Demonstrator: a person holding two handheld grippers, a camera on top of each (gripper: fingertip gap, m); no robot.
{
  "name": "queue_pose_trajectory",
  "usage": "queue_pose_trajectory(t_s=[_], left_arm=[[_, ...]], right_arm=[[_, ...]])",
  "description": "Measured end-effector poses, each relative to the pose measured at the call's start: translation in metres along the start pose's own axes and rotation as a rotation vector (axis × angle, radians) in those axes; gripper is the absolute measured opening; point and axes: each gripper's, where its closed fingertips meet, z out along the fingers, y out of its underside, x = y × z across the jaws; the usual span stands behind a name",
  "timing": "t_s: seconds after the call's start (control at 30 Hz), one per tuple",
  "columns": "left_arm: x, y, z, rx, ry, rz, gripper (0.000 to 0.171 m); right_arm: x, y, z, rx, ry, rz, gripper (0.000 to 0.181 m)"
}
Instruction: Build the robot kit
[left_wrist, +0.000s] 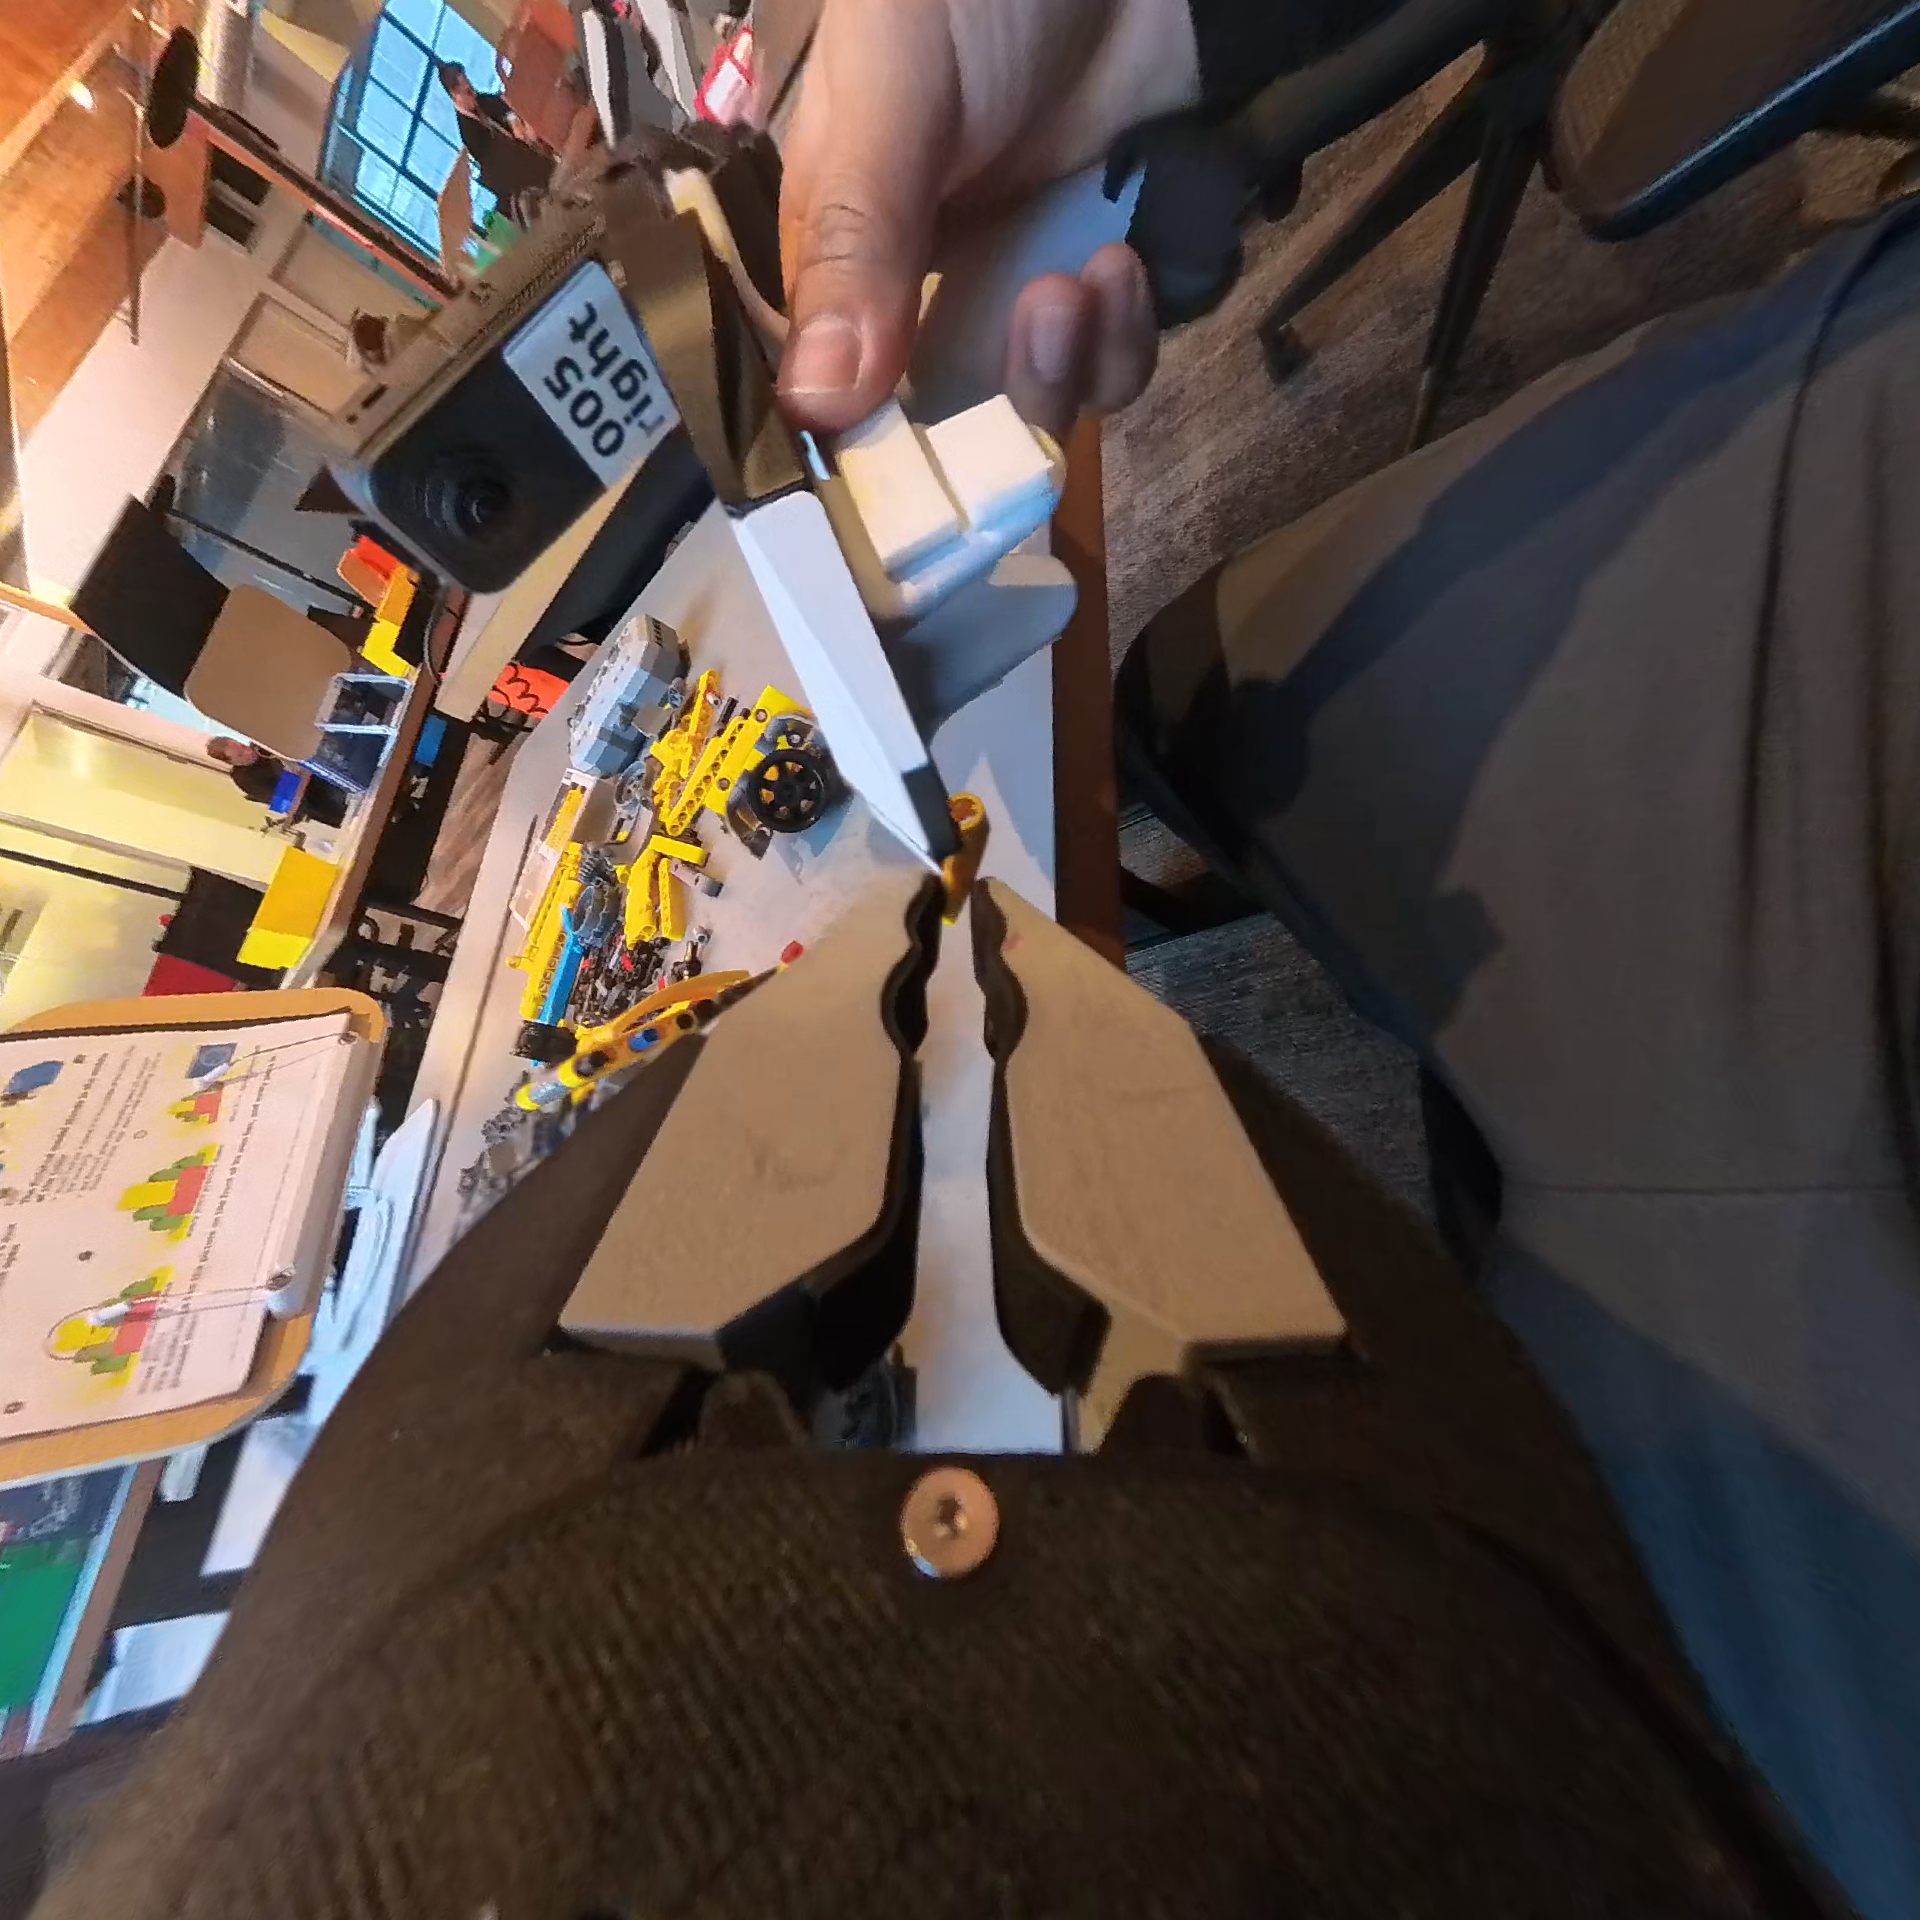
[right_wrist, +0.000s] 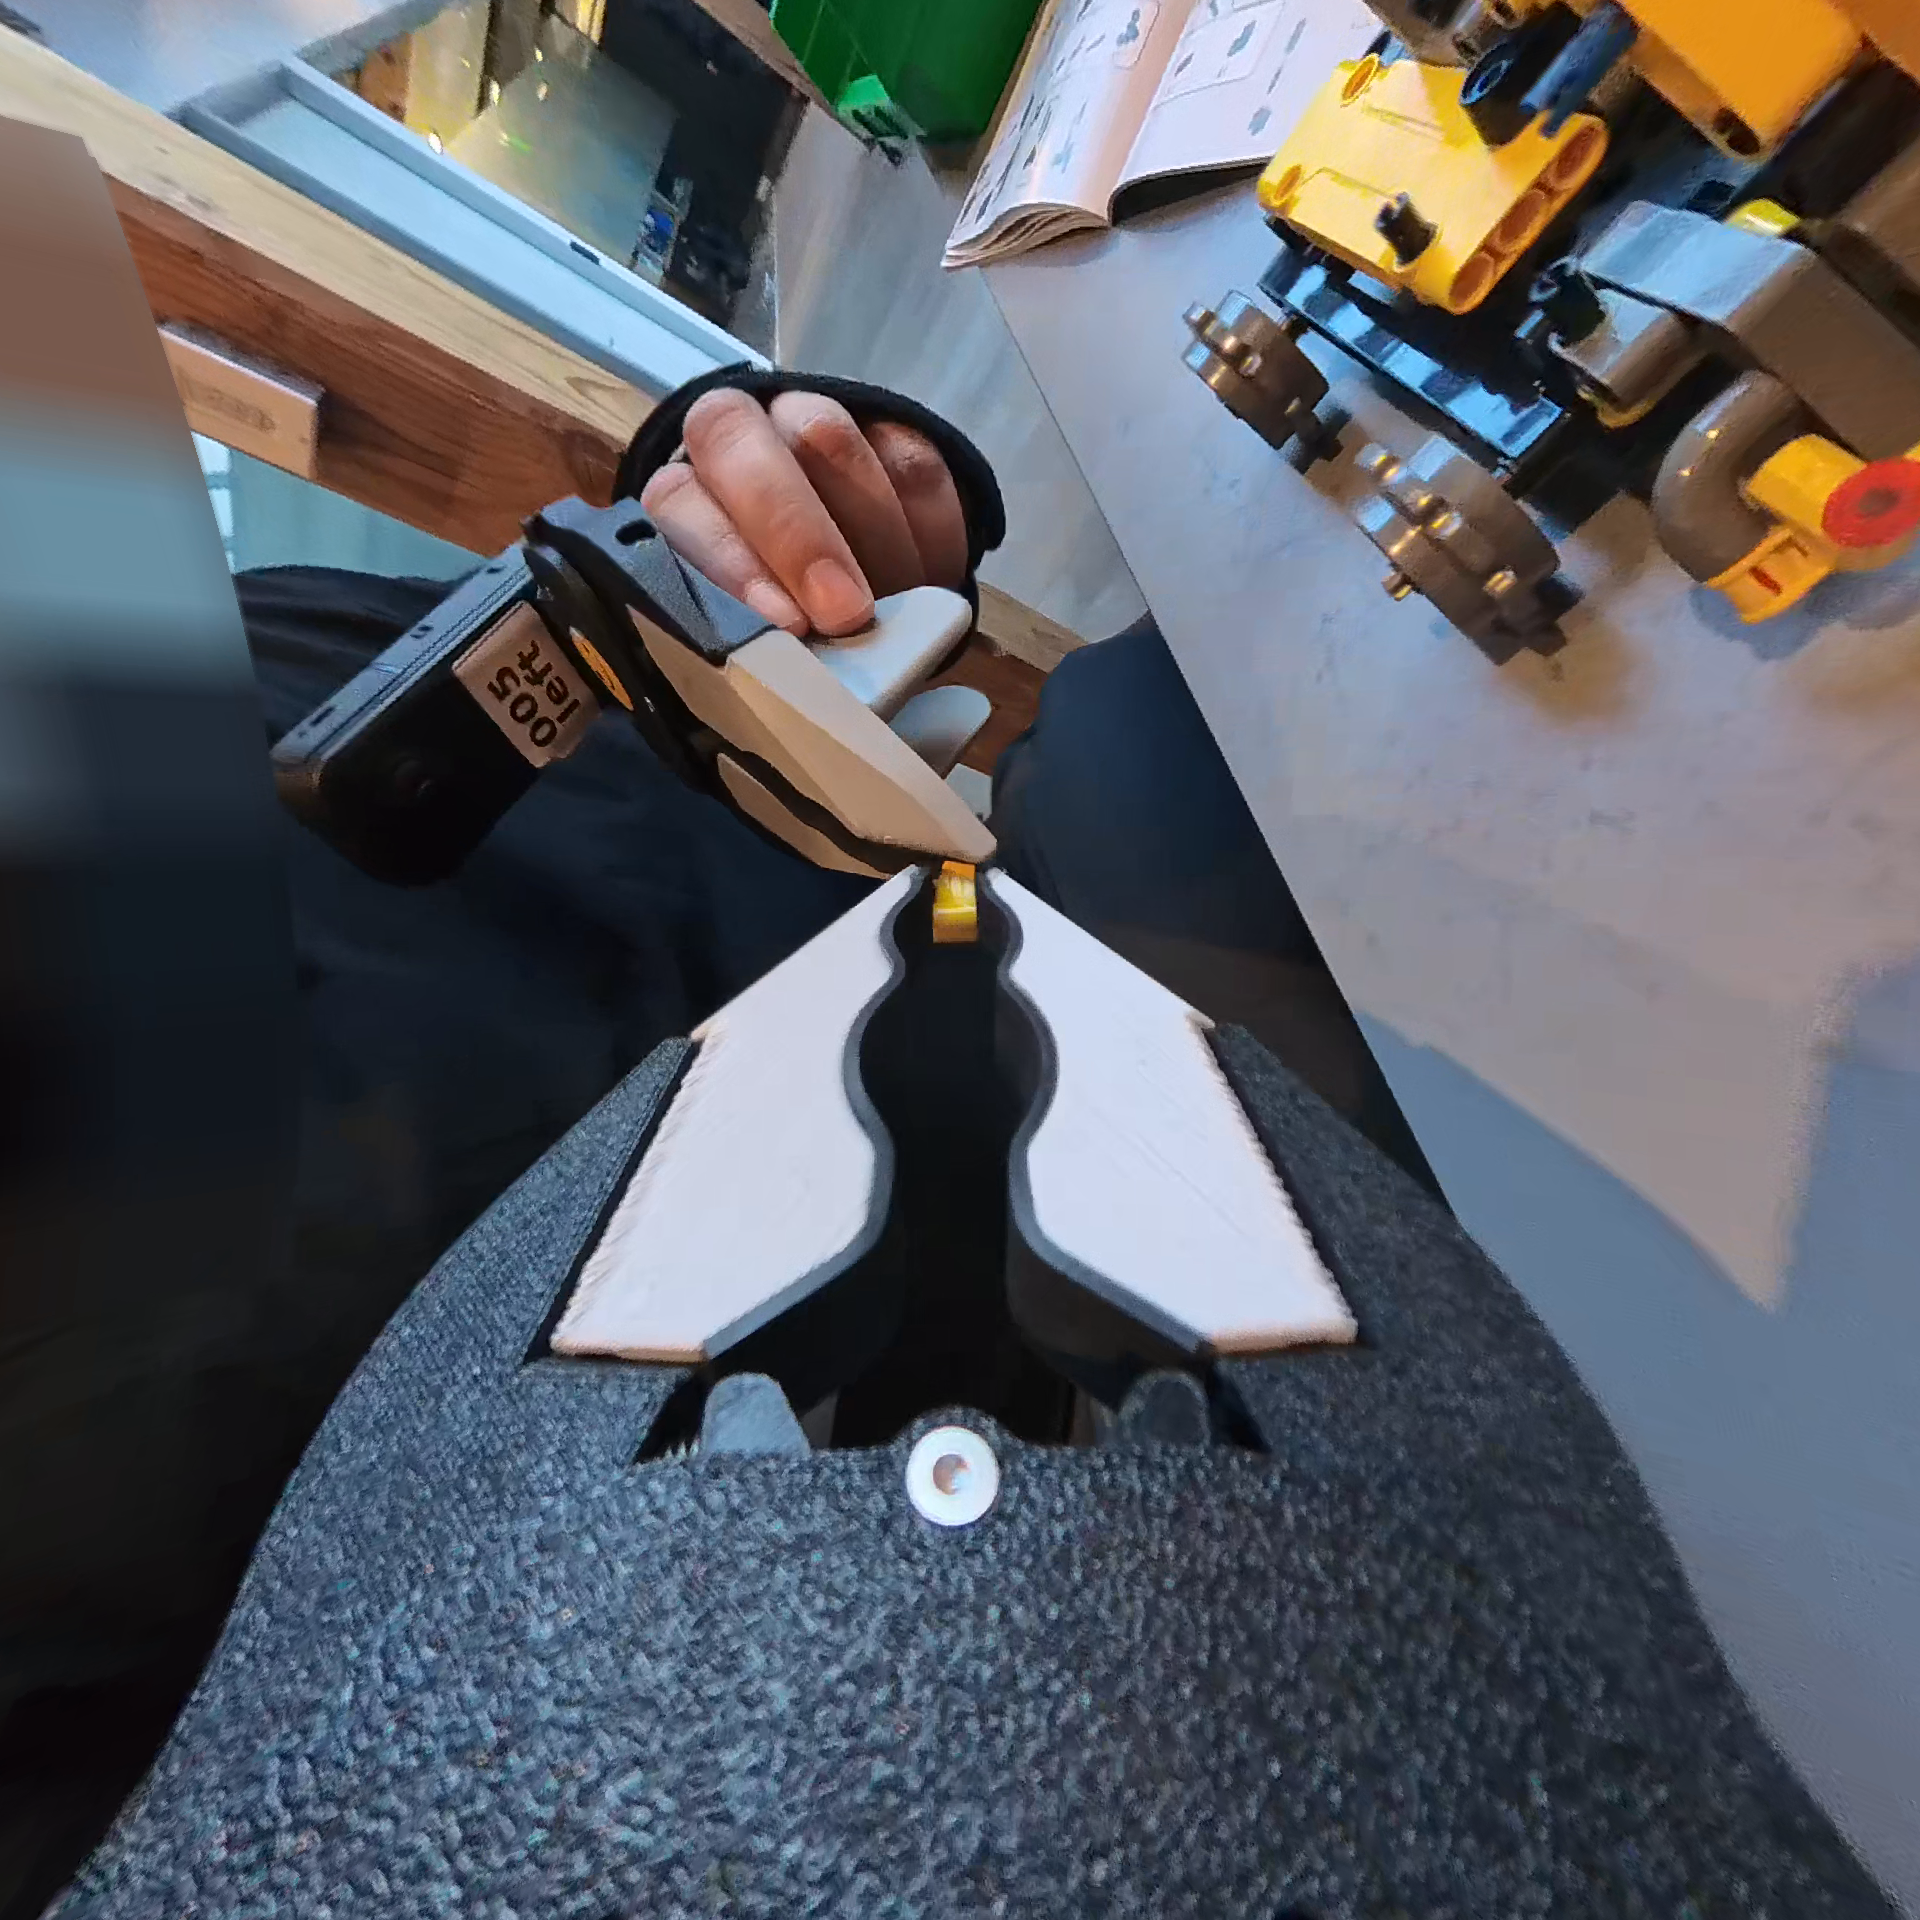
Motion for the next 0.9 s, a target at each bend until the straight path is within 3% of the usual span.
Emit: queue_pose_trajectory(t_s=[0.1,0.23,0.5,0.67,0.9], left_arm=[[-0.001,0.003,0.002,0.003,0.027,-0.091,0.003],[-0.010,0.005,0.002,0.043,0.072,-0.333,0.003],[-0.023,-0.009,-0.007,0.231,0.272,-0.820,0.003],[-0.022,-0.015,-0.009,0.279,0.343,-0.919,0.003],[-0.019,-0.015,-0.009,0.272,0.365,-0.928,0.004]], right_arm=[[0.002,-0.003,-0.001,0.038,-0.010,0.019,0.008],[0.002,-0.011,-0.007,0.104,0.023,-0.050,0.014],[-0.016,-0.025,-0.027,0.242,0.218,-0.450,0.019],[-0.019,-0.023,-0.023,0.215,0.275,-0.532,0.018],[-0.019,-0.023,-0.018,0.227,0.216,-0.511,0.007]])
